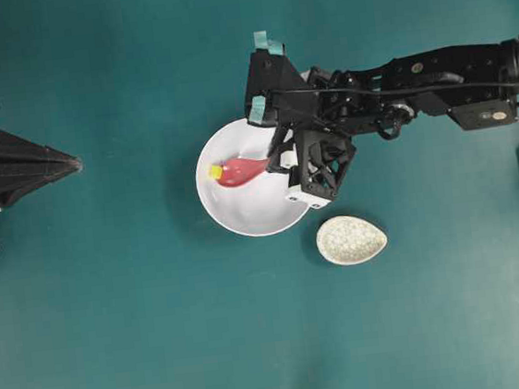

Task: Scoop the yellow hexagonal prism block from the bowl with a spoon using the right arm.
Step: 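Scoop under the yellow block and lift the spoon upward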

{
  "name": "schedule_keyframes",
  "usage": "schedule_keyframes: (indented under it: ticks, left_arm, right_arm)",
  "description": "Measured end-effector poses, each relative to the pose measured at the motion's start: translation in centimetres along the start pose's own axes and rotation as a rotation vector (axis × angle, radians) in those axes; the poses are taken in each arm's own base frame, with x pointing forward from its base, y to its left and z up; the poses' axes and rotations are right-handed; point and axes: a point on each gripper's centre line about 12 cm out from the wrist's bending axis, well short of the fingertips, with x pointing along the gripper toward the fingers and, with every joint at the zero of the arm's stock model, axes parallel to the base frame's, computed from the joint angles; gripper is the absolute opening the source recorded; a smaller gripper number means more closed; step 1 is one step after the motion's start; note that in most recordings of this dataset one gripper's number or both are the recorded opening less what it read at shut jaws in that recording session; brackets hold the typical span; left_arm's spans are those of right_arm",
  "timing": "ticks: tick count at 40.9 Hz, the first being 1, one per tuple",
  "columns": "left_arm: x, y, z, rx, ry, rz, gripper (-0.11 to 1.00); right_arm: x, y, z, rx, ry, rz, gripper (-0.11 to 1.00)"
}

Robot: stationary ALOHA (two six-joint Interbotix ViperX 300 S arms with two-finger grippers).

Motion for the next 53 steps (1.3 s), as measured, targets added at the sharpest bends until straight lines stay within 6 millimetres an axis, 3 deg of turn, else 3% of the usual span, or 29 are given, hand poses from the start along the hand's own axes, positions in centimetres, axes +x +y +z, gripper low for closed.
schedule_keyframes:
  ticks: [24,39,53]
  left_arm:
    - [0.0,0.0,0.0,0.000,0.000,0.000,-0.01]
    - [0.0,0.0,0.0,0.000,0.002,0.002,-0.01]
    - [0.0,0.0,0.0,0.000,0.002,0.000,-0.01]
  right_arm:
    - [-2.1,0.6,1.2,-0.011,-0.112,0.009,0.24]
    - [-5.6,1.2,1.8,-0.023,-0.294,0.021,0.24]
    - [-9.5,1.5,1.0,-0.030,-0.475,0.030,0.24]
